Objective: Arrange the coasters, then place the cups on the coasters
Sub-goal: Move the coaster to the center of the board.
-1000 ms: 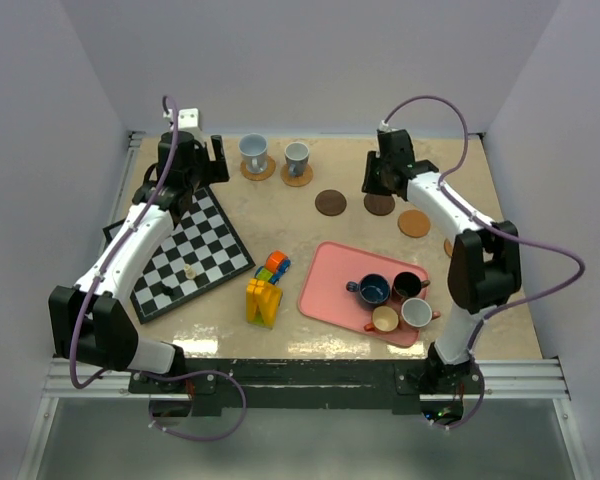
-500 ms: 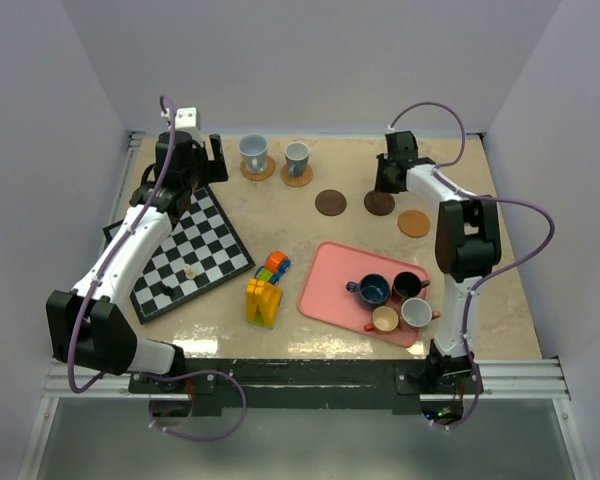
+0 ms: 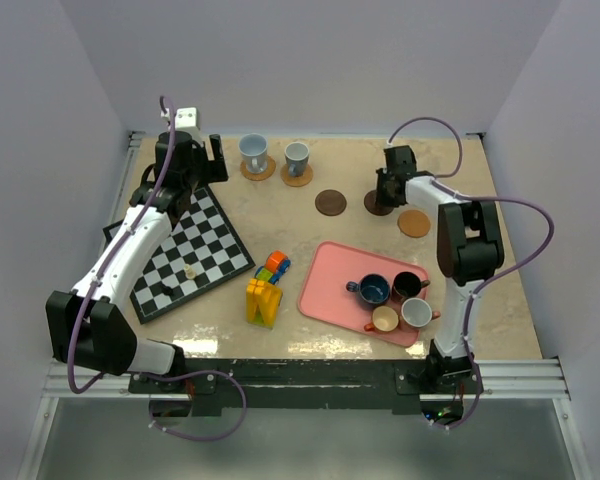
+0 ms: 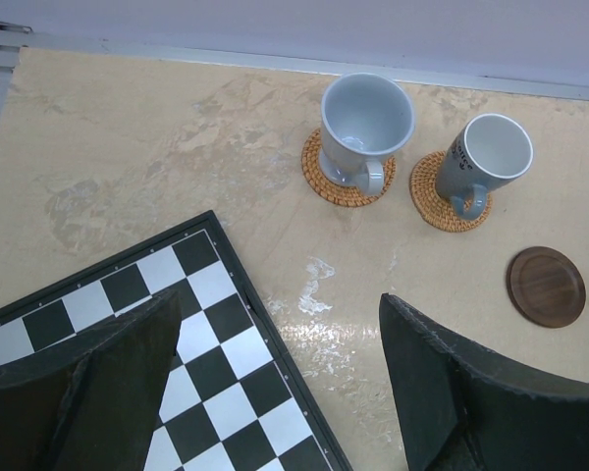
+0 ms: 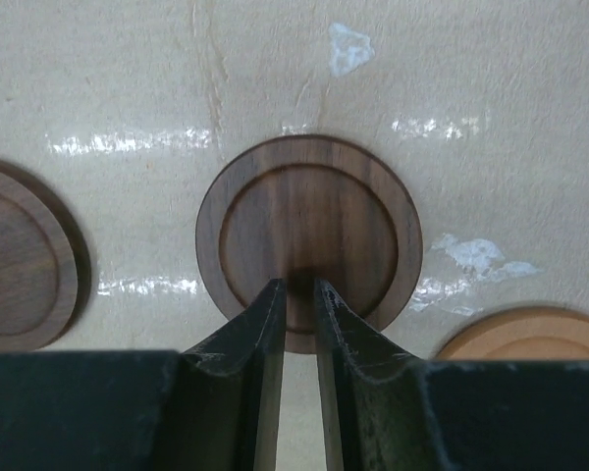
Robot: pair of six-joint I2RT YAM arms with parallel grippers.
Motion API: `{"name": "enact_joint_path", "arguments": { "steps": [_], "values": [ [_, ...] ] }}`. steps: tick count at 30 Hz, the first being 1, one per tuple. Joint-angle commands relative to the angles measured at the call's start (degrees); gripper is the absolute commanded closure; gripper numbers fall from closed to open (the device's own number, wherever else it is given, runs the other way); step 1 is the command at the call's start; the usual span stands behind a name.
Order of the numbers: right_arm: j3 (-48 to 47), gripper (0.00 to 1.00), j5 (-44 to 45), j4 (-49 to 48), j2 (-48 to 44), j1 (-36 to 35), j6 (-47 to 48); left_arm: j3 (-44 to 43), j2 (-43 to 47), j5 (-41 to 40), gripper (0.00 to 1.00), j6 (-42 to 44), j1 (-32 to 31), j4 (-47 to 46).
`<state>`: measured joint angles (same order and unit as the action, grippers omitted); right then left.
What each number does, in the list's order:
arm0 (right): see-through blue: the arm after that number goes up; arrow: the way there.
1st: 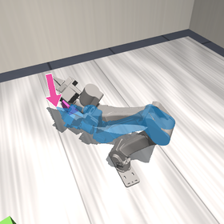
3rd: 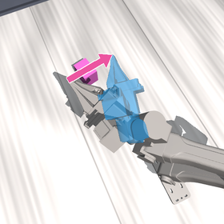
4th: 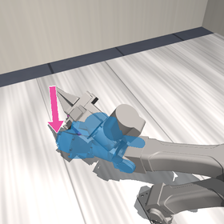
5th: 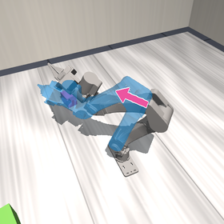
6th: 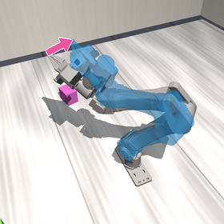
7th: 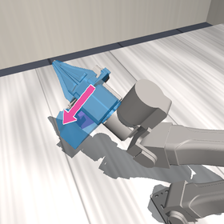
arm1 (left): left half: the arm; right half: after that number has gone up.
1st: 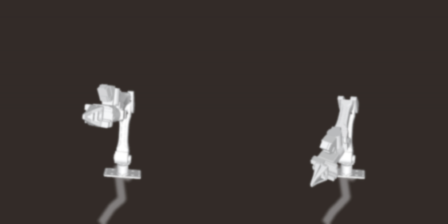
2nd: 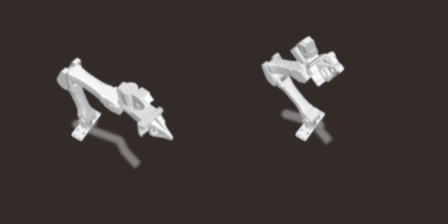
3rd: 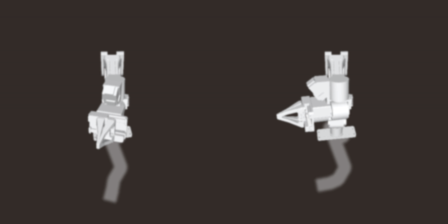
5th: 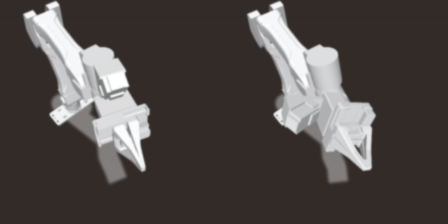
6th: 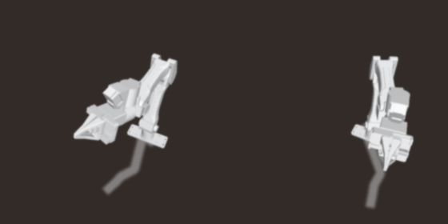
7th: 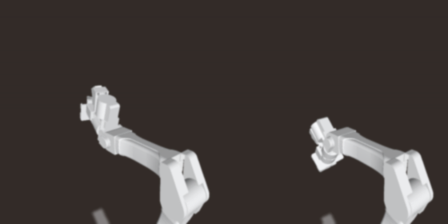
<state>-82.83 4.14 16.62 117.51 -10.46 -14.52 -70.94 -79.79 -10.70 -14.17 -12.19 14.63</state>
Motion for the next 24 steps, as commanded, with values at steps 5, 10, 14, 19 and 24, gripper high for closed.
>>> {"name": "enact_joint_path", "arguments": {
  "steps": [5,10,14,19,24],
  "values": [
    [4.8,0.79,1.6,0.0,-4.5,-2.1,-2.6,0.0,2.9,0.1,0.14,0.2,-0.3,-1.6],
    [8.1,0.80,2.4,0.4,-6.6,-3.2,-4.6,1.1,3.5,0.1,0.14,0.1,-0.3,-1.7],
    [10.1,0.80,3.1,0.6,-7.9,-4.1,-5.5,1.5,3.9,0.2,0.14,-0.1,-0.3,-1.8],
    [11.6,0.80,3.4,0.8,-8.9,-4.5,-6.2,1.9,4.3,0.5,0.14,-0.4,-0.3,-1.9],
    [11.9,0.81,4.6,1.7,-9.5,-4.8,-7.1,2.6,4.8,0.5,0.14,-0.5,-0.3,-1.9]
  ]
}}
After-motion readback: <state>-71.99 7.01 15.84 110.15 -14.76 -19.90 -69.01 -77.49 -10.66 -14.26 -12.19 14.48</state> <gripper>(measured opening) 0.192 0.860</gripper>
